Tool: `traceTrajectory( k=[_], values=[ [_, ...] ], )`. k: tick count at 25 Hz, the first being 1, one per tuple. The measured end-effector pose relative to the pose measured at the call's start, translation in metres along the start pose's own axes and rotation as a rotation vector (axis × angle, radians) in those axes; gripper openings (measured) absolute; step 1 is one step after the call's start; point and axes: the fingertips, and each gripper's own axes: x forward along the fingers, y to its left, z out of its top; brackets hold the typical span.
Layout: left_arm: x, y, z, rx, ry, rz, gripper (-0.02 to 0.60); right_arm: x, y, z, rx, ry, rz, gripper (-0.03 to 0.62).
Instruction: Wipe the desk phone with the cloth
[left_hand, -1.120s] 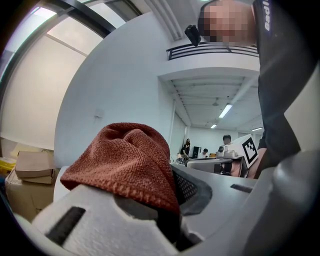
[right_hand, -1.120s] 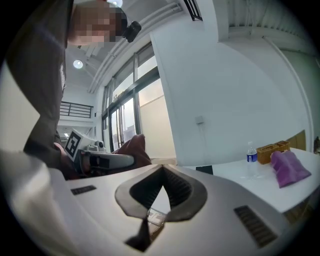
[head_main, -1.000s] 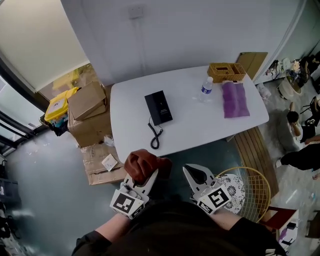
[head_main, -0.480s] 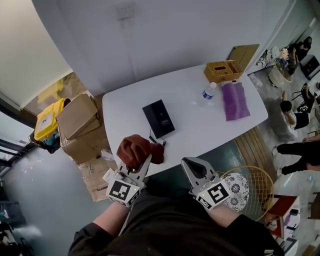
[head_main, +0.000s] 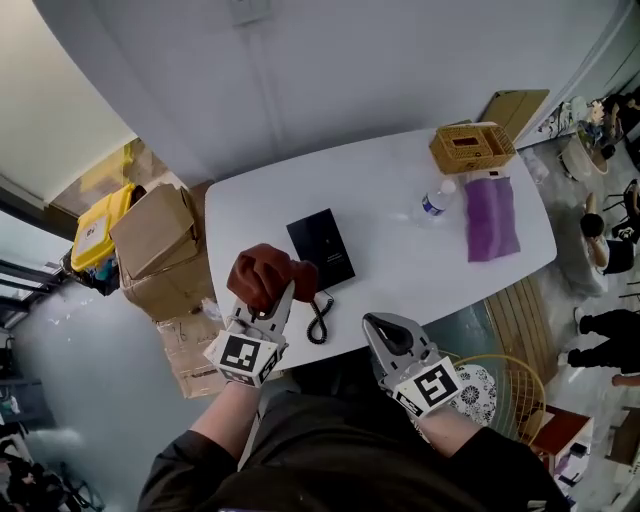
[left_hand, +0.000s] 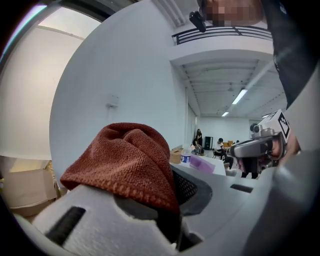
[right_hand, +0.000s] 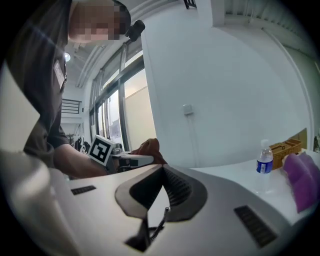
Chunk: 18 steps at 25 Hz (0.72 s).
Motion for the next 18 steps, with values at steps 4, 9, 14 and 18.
traceTrajectory(
  k=[4, 9, 14, 18],
  values=[
    [0.043, 0.024, -0.011, 0.004, 0.029, 0.065, 0.057, 0.009, -0.029, -0.003, -0.007, 0.036, 0.051, 0.028],
    [0.091, 0.052, -0.033, 0.02, 0.094, 0.131, 0.057, 0.017, -0.062, -0.013, -0.002, 0.087, 0.098, 0.028],
    [0.129, 0.074, -0.064, 0.073, 0.177, 0.172, 0.057, 0.019, -0.08, -0.03, 0.011, 0.138, 0.131, 0.027],
    [0.142, 0.079, -0.084, 0.099, 0.227, 0.184, 0.057, 0.018, -0.083, -0.037, 0.015, 0.167, 0.149, 0.028]
  ],
)
